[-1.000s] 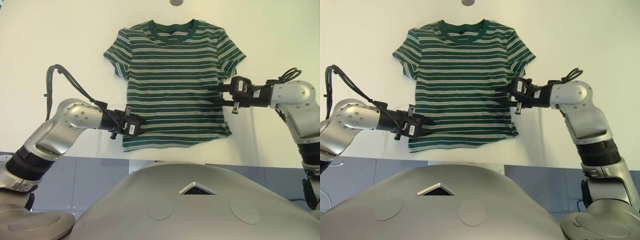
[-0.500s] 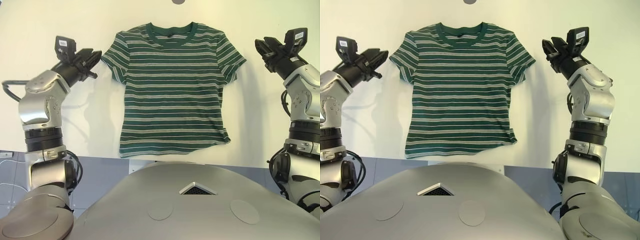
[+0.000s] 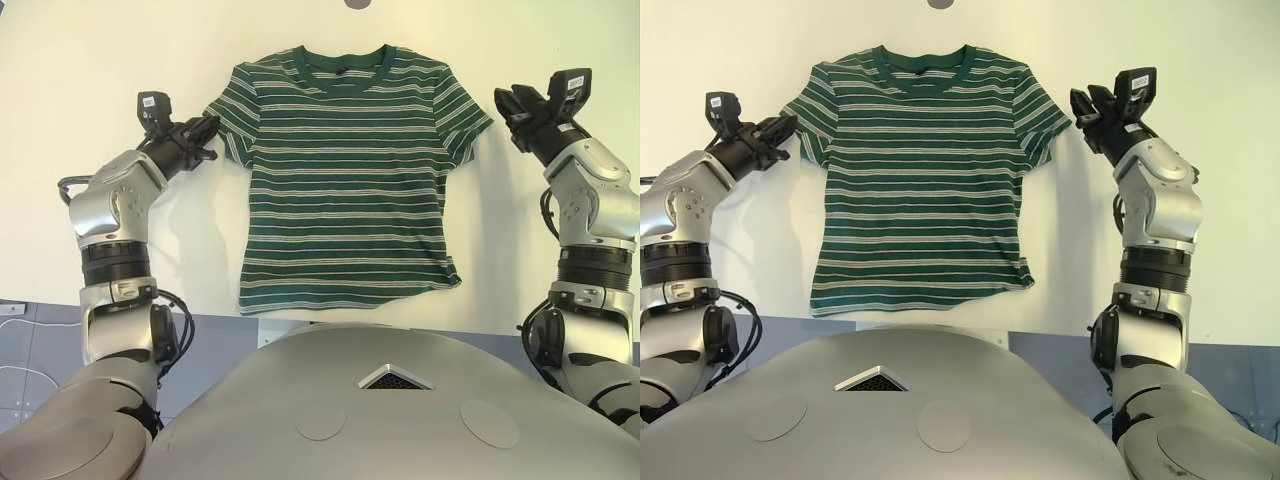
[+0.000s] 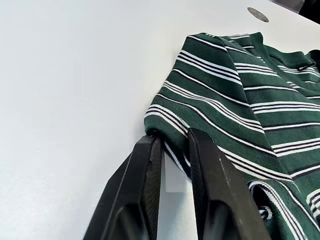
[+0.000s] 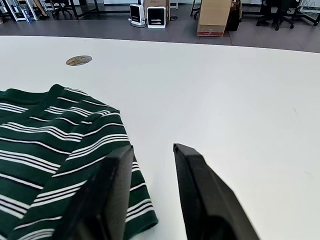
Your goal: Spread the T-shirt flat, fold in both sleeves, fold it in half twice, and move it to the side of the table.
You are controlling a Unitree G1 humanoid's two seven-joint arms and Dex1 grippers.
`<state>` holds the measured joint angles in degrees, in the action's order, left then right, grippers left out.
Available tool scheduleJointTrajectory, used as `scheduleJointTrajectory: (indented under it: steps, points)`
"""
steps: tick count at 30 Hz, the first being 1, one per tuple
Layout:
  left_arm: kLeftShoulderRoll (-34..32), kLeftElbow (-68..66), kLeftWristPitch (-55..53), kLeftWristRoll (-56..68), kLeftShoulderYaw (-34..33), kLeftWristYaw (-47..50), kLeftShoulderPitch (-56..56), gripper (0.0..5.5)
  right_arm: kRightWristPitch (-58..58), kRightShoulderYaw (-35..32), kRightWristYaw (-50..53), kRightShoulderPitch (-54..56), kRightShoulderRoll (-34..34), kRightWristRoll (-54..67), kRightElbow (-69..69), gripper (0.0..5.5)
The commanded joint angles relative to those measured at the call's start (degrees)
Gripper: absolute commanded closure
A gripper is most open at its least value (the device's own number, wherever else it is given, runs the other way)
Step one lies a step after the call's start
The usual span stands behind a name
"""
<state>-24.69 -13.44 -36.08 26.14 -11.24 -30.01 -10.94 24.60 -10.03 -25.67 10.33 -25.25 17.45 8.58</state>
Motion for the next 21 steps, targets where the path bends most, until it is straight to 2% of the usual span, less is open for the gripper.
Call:
scheduleJointTrajectory:
  steps: [1,2,5,9,12,16,20,21]
  points:
    - [0.84,0.67,2.96,-0.65,-0.45,-0.32,-0.28,5.31,4.94,-2.77,1.35,-3.34,3.03,4.45,-4.20,4.00]
    - [1.10,1.21,3.80,-0.62,-0.80,-0.03,-0.38,5.47,6.35,-3.78,1.80,-3.87,3.96,5.92,-5.12,4.00]
    - [1.72,6.38,6.59,-1.89,1.14,0.14,-0.47,5.49,8.74,-4.30,3.07,-4.49,4.31,6.20,-4.93,4.00]
    - [0.53,11.35,10.22,-11.12,12.08,-0.75,-1.66,5.49,9.40,-3.27,4.06,-3.65,4.82,4.56,-0.86,4.00]
    - [2.00,12.26,9.88,-14.21,16.78,-0.60,-2.94,5.49,8.95,-3.11,4.96,-3.38,5.09,3.67,1.16,4.00]
    - [4.02,11.20,9.12,-17.73,21.31,0.70,-3.25,5.50,8.39,-1.10,4.87,-3.79,5.71,2.87,0.03,4.73]
    - [5.57,10.59,7.36,-18.58,21.06,2.55,-3.72,4.72,7.67,-1.33,6.21,-3.03,6.50,2.23,-1.07,5.48]
    - [5.78,11.05,6.69,-18.35,20.73,2.88,-3.81,4.56,8.01,-1.52,6.69,-2.96,6.50,2.31,-2.27,5.50]
